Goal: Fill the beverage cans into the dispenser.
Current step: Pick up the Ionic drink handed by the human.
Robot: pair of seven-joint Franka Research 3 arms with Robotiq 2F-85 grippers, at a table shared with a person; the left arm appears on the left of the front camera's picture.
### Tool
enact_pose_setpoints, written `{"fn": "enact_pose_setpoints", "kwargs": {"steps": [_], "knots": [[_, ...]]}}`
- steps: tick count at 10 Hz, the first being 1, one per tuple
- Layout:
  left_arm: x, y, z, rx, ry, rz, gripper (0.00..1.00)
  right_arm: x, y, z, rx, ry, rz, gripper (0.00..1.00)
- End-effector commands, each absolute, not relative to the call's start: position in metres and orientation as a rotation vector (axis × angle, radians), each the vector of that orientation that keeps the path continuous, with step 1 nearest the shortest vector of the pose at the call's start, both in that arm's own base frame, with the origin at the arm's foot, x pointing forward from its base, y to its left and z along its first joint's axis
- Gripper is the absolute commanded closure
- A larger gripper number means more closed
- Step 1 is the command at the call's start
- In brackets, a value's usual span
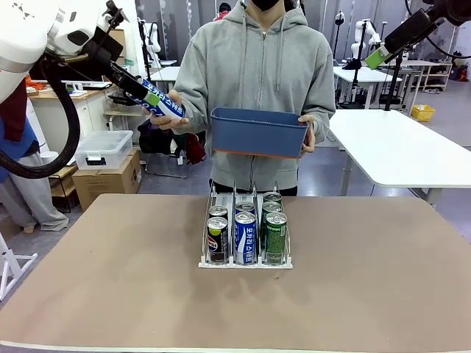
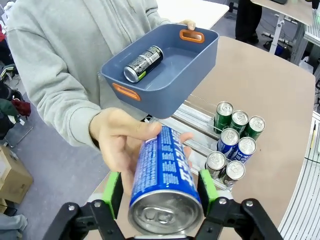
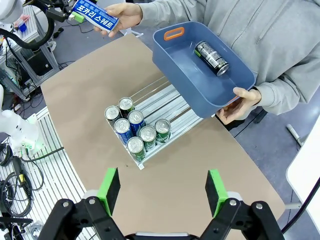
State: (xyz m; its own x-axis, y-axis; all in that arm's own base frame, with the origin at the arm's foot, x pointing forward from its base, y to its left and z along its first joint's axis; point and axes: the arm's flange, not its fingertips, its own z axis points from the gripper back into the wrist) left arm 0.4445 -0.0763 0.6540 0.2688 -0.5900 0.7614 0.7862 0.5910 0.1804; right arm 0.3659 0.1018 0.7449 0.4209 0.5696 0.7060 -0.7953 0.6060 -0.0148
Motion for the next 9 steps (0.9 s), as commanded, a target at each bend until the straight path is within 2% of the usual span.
{"fn": "enact_pose_setpoints", "kwargs": {"steps": [1, 2, 3, 4, 5, 6, 7, 8, 9], "knots": [[0.4442, -0.0739, 0.6533, -0.204, -0.898, -0.898, 0.25, 0.3648, 0.1008, 0.7451, 0.351, -0.725, 0.879, 0.09], [0.4431, -0.0724, 0.6533, -0.200, -0.893, -0.890, 0.60, 0.3648, 0.1008, 0.7451, 0.351, -0.725, 0.879, 0.09], [0.4435, -0.0716, 0.6530, -0.195, -0.889, -0.881, 0.45, 0.3648, 0.1008, 0.7451, 0.351, -0.725, 0.879, 0.09], [0.4438, -0.0693, 0.6538, -0.199, -0.887, -0.874, 0.80, 0.3648, 0.1008, 0.7451, 0.351, -0.725, 0.879, 0.09], [0.4436, -0.0678, 0.6554, -0.233, -0.881, -0.871, 0.65, 0.3648, 0.1008, 0.7451, 0.351, -0.725, 0.879, 0.09], [0.4417, -0.0681, 0.6570, -0.207, -0.884, -0.863, 1.00, 0.3648, 0.1008, 0.7451, 0.351, -0.725, 0.879, 0.09], [0.4405, -0.0687, 0.6587, -0.199, -0.889, -0.867, 0.85, 0.3648, 0.1008, 0.7451, 0.351, -0.725, 0.879, 0.09], [0.4390, -0.0690, 0.6602, -0.198, -0.885, -0.878, 1.00, 0.3648, 0.1008, 0.7451, 0.351, -0.725, 0.879, 0.09], [0.4383, -0.0694, 0.6607, -0.199, -0.884, -0.879, 1.00, 0.3648, 0.1008, 0.7451, 0.351, -0.725, 0.879, 0.09]]}}
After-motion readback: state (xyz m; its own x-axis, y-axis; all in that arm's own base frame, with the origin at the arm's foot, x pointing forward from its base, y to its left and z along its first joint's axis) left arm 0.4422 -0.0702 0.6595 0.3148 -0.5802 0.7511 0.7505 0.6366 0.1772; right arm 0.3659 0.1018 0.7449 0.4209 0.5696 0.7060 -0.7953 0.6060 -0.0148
